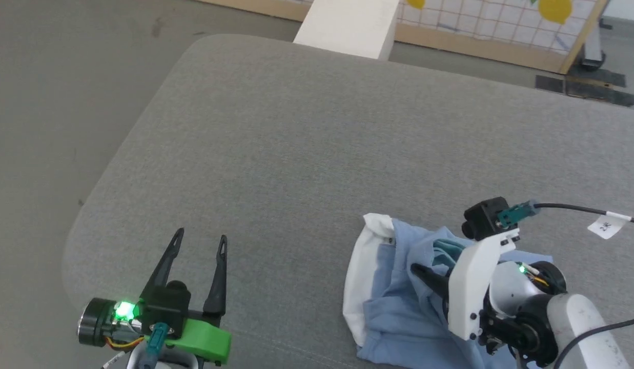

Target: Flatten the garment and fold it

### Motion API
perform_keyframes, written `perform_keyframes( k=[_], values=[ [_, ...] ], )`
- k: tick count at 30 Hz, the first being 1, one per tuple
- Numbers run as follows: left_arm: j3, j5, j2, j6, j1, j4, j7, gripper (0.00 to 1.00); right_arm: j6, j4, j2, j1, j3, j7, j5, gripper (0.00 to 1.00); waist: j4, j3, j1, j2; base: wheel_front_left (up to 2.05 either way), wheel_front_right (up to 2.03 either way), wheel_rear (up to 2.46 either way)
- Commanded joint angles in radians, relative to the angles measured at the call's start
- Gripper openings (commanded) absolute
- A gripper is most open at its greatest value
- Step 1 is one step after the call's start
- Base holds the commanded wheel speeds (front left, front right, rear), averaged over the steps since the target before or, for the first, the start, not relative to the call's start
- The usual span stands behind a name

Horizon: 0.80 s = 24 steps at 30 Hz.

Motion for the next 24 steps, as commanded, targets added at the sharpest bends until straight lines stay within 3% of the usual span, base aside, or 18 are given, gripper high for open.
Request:
perform_keyframes(
  k=[1,3,5,12,18,22,24],
  values=[
    [0.000,0.008,-0.007,-0.003,-0.022,0.003,-0.005,1.00,-0.001,0.022,0.009,-0.018,0.002,-0.015,-0.004,0.00,0.025,0.019,0.0000,0.0000,0.00,0.00,0.00],
    [0.001,0.010,-0.011,-0.003,-0.024,0.005,-0.005,1.00,-0.001,0.055,0.019,-0.025,0.011,-0.023,-0.001,0.00,0.033,0.022,0.0000,0.0000,0.00,0.00,0.00],
    [0.000,0.012,-0.014,-0.005,-0.026,0.005,-0.005,1.00,-0.001,0.071,0.028,-0.036,0.027,-0.034,0.005,1.00,0.040,0.026,0.0000,0.0000,0.00,0.00,0.00],
    [0.004,0.018,-0.023,-0.006,-0.023,0.007,-0.005,1.00,-0.001,0.079,0.043,-0.080,0.115,-0.078,0.049,1.00,0.045,0.029,0.0000,0.0000,0.00,0.00,0.00],
    [0.007,0.021,-0.029,-0.010,-0.028,0.011,-0.005,1.00,-0.001,0.109,0.003,-0.118,0.157,-0.143,0.039,1.00,0.037,0.022,0.0000,0.0000,0.00,0.00,0.00],
    [0.015,0.020,-0.028,-0.011,-0.027,0.013,-0.005,1.00,-0.001,0.097,-0.069,-0.166,0.189,-0.234,0.021,1.00,0.017,0.008,0.0000,0.0000,0.00,0.00,0.00],
    [0.019,0.017,-0.027,-0.013,-0.025,0.012,-0.005,1.00,-0.001,0.083,-0.144,-0.200,0.230,-0.305,0.003,1.00,0.004,0.000,0.0000,0.0000,0.00,0.00,0.00]
  ],
)
